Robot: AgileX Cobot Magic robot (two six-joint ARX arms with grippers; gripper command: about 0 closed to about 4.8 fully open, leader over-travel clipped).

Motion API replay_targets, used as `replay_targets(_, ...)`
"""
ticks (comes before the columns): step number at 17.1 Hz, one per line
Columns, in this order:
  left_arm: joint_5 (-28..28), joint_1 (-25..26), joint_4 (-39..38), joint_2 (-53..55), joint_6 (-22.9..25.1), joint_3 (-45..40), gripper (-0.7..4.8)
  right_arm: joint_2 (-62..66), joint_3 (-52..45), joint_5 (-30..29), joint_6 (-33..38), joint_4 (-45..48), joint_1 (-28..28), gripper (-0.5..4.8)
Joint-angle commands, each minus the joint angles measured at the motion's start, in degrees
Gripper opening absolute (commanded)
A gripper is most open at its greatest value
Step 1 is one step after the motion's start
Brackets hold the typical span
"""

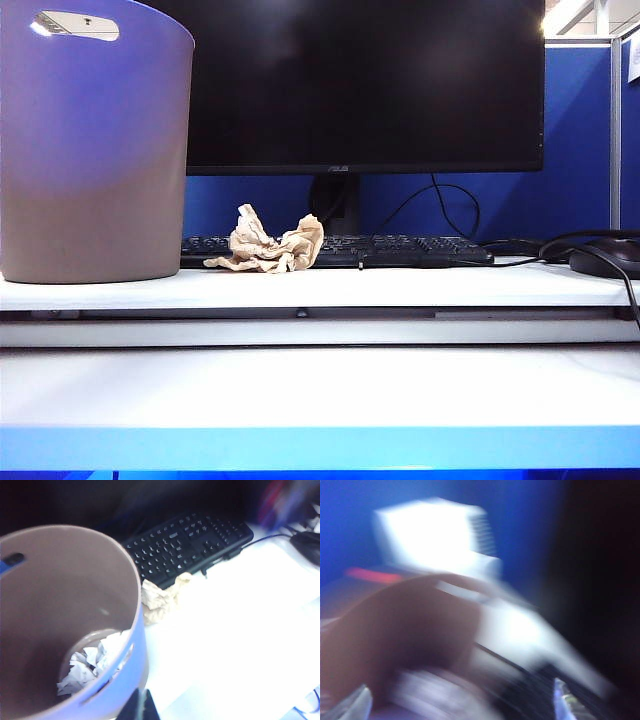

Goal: Pick up all paper balls from the table and place them in the pink trash can.

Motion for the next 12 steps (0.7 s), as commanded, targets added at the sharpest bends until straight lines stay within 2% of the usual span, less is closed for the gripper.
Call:
replay_targets(1, 7.6, 0.0, -0.8, 2.6, -0.1, 0.1, -0.05, -0.1, -0.3, 7.7, -3.1, -17.9, -3.2, 4.79)
replay_targets(3, 10.6, 0.0, -1.1, 3.4, -0.1, 0.0, -0.05, 4.3, -2.3, 4.4, -3.9, -23.1, -4.2, 4.79)
replay_targets(8, 10.5, 0.0, -2.2, 3.4, 0.1, 0.0, -0.05, 15.3, -3.7, 4.3, -6.1, -17.3, -4.0, 4.79)
replay_targets(12, 10.0, 0.0, -3.4, 3.4, -0.1, 0.1, -0.05, 19.3, -3.7, 3.3, -6.1, -17.3, -4.0, 4.79)
